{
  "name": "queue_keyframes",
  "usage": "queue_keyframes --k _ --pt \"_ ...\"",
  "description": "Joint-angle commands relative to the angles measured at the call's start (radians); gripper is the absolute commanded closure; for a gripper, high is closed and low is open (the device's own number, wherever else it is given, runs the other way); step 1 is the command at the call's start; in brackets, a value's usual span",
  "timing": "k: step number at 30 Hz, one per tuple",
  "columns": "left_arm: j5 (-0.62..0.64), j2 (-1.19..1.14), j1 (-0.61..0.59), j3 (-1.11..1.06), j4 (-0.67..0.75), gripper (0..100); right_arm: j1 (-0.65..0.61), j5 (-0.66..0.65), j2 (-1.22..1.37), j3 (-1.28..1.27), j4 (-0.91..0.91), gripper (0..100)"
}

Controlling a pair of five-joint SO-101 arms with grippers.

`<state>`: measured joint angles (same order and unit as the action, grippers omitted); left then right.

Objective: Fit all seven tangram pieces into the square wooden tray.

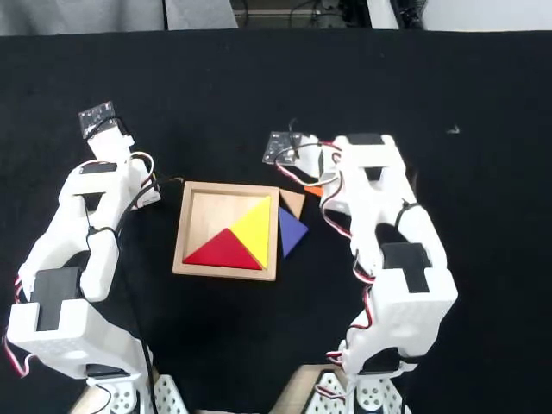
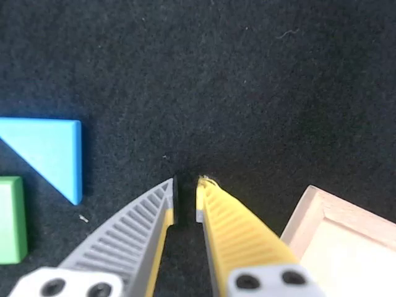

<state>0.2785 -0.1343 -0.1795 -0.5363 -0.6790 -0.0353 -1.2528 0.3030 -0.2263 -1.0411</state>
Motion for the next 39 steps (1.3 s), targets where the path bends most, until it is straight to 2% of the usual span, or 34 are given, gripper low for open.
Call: queue_keyframes --k 1,6,9,15,20,24,30,33,39 --pt "-0.012 0.048 0.012 0.007 0.015 92 -0.015 -0.006 -0.036 0.062 -0.023 88.9" --pt "-0.012 0.048 0.012 0.007 0.015 92 -0.009 -0.002 -0.050 0.071 -0.031 90.0" --pt "-0.012 0.048 0.012 0.007 0.015 92 -0.017 -0.002 -0.033 0.065 -0.023 98.5" --pt "-0.012 0.048 0.012 0.007 0.015 92 -0.003 0.041 0.018 0.124 -0.008 98.8" --pt "-0.012 0.048 0.012 0.007 0.015 92 -0.006 0.060 -0.053 0.214 -0.137 98.8" --pt "-0.012 0.048 0.012 0.007 0.015 92 -0.064 0.060 -0.147 0.275 -0.216 98.8" --pt "0.011 0.048 -0.038 0.007 0.015 92 -0.252 0.072 -0.139 0.286 -0.304 98.8" --pt "0.064 0.049 -0.056 0.007 0.015 92 -0.339 0.146 -0.117 0.288 -0.285 98.8" --pt "0.068 0.049 -0.073 0.007 0.014 92 -0.454 0.212 -0.028 0.288 -0.210 98.8"
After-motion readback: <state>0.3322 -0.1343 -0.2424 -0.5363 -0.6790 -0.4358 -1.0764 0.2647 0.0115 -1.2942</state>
